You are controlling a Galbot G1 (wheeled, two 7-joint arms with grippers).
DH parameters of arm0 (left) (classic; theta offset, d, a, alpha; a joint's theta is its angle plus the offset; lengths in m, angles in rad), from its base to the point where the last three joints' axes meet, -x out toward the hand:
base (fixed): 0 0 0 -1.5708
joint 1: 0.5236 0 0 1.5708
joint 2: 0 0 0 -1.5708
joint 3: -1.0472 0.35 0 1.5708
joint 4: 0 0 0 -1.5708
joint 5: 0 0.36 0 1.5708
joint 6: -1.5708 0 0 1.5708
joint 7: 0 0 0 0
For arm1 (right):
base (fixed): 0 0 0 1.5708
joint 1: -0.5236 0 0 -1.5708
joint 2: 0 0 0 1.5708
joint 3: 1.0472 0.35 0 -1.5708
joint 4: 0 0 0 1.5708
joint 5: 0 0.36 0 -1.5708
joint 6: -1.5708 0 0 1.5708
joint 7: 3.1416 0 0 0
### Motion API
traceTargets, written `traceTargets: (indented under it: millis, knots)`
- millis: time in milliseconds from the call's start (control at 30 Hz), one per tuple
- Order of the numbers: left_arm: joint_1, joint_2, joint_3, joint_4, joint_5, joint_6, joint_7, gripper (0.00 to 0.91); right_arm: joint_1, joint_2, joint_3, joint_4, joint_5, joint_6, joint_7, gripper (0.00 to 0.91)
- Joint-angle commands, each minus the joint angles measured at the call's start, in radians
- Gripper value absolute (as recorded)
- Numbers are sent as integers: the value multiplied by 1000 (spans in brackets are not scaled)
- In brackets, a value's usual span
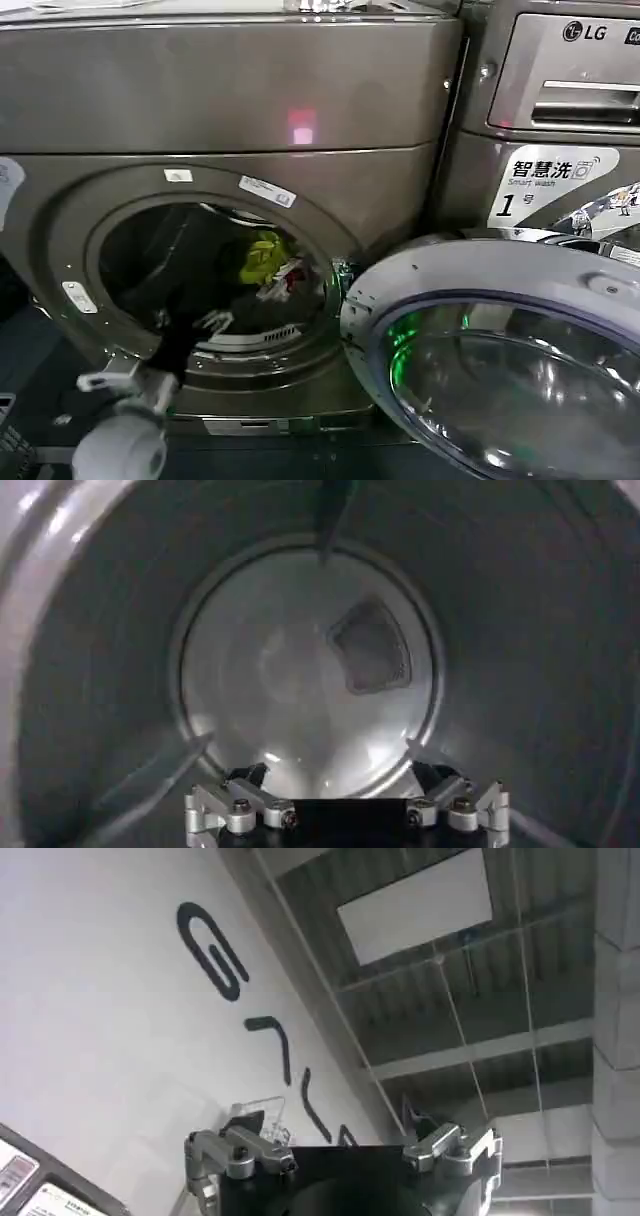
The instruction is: Grasp the clothes from the dryer.
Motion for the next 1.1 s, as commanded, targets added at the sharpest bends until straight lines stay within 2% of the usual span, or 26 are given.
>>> traceTargets:
  millis: [33, 333, 500, 700, 833, 933, 1100]
  knots:
    - [-268, -6, 73, 322, 3, -40, -10, 907, 0, 1, 2, -1, 1, 1, -1, 907]
    - [-520, -49, 95, 661, 29, -111, 15, 907, 0, -3, 5, -11, 4, 4, -6, 907]
    - [-610, -51, 118, 812, 58, -133, 66, 907, 7, -7, -4, -7, 4, 6, -7, 907]
    - [-735, -91, 107, 1006, 99, -174, 105, 907, 9, -12, -6, -18, 3, 9, -9, 907]
    - [-799, -110, 108, 1114, 101, -166, 138, 907, 14, -15, -6, -20, 3, 9, -9, 907]
    - [-834, -109, 139, 1184, 103, -139, 218, 907, 16, -19, -9, -19, 4, 18, -5, 907]
    - [-902, -73, 276, 1265, 154, -84, 512, 907, 11, -21, -10, -24, 2, 21, -8, 907]
